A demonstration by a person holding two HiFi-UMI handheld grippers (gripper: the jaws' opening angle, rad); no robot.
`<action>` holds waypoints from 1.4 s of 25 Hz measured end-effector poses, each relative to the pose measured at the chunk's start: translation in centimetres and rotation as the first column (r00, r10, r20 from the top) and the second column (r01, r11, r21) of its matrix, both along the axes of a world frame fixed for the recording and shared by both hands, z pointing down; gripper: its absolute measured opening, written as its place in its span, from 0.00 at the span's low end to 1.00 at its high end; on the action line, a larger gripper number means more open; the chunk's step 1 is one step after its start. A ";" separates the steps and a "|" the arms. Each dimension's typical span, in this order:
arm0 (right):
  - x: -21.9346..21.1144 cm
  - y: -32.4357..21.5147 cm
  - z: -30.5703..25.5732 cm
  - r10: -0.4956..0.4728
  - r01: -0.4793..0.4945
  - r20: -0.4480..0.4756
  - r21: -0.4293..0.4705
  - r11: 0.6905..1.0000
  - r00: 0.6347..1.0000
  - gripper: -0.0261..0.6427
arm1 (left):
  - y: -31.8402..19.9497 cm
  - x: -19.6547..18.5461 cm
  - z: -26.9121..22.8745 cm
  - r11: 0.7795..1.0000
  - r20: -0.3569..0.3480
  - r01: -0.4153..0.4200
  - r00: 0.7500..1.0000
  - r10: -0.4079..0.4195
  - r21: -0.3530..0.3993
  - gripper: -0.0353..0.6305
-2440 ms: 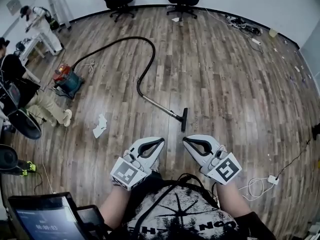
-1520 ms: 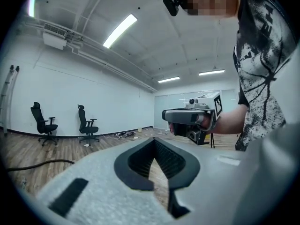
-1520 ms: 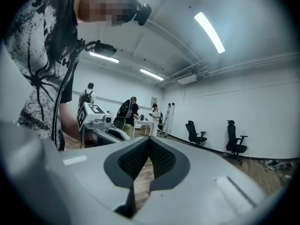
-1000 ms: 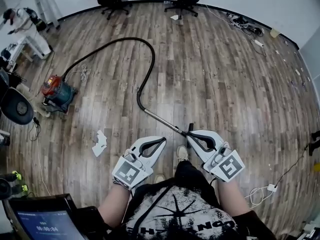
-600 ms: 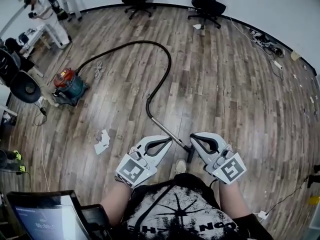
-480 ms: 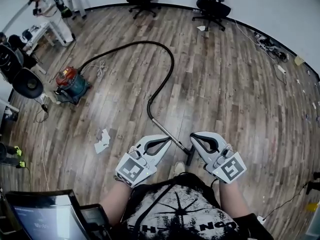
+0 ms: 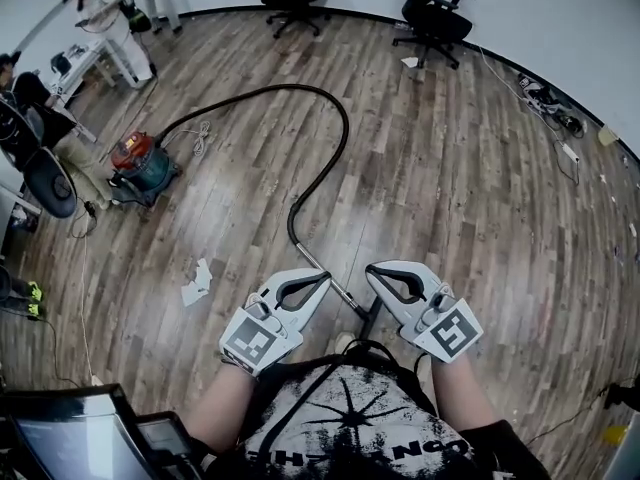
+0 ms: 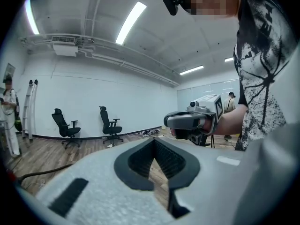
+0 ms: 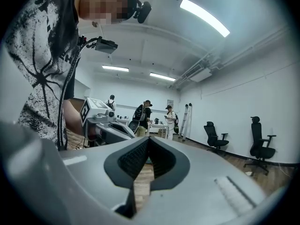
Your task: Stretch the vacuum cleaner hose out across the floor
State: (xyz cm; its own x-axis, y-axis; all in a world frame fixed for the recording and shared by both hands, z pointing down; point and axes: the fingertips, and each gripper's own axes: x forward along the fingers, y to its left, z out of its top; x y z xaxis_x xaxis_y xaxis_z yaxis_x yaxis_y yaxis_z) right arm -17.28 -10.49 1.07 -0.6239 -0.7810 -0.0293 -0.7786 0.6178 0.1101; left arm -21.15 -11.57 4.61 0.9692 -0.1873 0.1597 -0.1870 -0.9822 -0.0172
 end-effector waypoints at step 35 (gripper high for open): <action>1.2 -10.0 2.7 0.008 -0.007 0.032 -0.037 0.999 0.999 0.05 | -10.0 1.2 1.5 1.000 0.016 -0.009 1.000 0.009 0.019 0.05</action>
State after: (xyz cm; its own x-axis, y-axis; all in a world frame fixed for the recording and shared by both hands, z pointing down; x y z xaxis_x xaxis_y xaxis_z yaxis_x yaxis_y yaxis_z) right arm -16.10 -20.46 3.79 -0.6175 -0.7863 -0.0200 -0.7857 0.6154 0.0623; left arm -19.92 -21.57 6.13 0.9683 -0.1816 0.1718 -0.1775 -0.9833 -0.0388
